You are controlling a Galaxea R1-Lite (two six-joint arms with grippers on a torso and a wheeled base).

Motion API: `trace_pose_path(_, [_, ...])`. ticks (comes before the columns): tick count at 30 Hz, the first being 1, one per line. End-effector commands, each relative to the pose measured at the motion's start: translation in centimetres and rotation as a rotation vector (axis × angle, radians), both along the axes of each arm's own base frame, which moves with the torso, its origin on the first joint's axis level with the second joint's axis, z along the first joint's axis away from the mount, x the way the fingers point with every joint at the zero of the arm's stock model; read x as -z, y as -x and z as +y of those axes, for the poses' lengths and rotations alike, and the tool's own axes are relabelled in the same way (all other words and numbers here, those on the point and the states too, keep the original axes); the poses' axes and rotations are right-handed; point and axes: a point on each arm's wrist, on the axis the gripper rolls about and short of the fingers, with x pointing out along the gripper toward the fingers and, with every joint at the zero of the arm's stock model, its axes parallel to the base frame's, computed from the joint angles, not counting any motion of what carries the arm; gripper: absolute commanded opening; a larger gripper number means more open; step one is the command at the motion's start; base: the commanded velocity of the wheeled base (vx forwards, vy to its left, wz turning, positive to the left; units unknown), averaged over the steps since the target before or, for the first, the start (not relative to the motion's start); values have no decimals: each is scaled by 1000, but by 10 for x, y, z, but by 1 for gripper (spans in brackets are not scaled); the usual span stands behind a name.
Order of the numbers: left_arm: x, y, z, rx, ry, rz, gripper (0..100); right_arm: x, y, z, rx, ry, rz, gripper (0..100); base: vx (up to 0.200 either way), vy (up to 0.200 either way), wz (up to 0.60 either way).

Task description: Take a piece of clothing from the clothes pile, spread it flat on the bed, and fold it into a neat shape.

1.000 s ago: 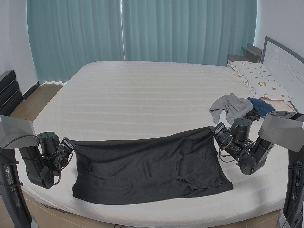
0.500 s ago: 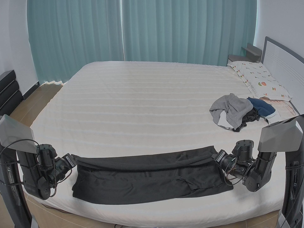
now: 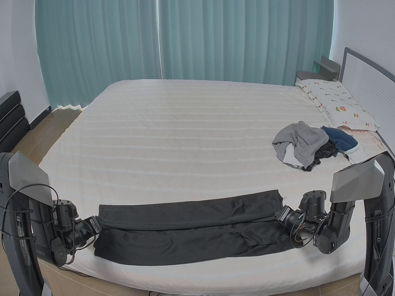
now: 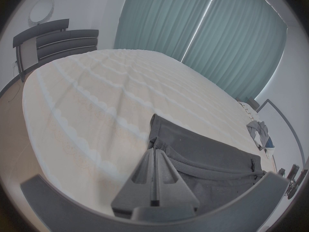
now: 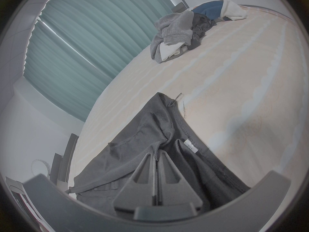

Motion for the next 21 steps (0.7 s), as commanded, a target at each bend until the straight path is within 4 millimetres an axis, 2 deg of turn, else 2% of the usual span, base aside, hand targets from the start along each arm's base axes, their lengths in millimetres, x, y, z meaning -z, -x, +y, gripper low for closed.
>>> trace_pose_path(1, [2,5,0,11,-8,25,0,-1,-3,-2,10,-3,-12,0,0,0,0])
trace_pose_path(5, [3,7,-1,20,-14,34,0,-2,-6,-9,30,-5,-16,0,0,0,0])
trace_pose_path(20, [10,11,-4,50,-25,77,0,3,-6,-9,24,5,-4,0,0,0,0])
trace_pose_path(21, [11,12,-5,53,-26,80,100,4,-6,-8,20,10,-2,0,0,0,0])
